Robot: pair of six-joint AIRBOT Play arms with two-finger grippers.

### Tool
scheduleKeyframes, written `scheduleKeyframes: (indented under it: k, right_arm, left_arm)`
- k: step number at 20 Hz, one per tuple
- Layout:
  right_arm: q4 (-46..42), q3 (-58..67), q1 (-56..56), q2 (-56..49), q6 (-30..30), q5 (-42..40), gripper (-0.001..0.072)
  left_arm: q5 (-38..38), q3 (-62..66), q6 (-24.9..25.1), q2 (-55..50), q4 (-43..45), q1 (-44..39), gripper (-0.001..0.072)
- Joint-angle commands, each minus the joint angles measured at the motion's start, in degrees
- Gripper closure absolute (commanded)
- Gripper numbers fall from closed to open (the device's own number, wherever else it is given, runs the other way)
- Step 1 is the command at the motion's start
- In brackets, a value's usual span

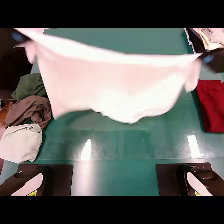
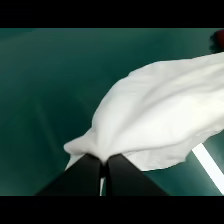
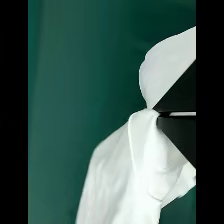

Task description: Fold the shirts.

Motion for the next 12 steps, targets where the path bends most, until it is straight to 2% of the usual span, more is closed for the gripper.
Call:
scheduleKeyframes:
  k: [1,6,9,12]
  right_arm:
    - [-0.87,11.28,-3.34,5.2,0.15,-0.7,0.0699]
    - [-0.76,23.82,-7.87,5.4,0.13,1.62,0.07]
    - [0.07,34.8,-10.03,-2.16,0.11,8.48,0.07]
    - [2.95,38.62,-8.44,-11.8,0.24,14.03,0.07]
  left_arm:
    - [0.94,13.42,-0.74,2.29,-1.81,0.2,0.0685]
    - [6.54,14.38,-2.12,10.78,-4.02,0.2,0.0685]
    - [6.19,13.05,-2.12,10.54,-4.31,0.2,0.0686]
    - [5.55,3.39,-2.12,8.0,-0.11,0.2,0.0685]
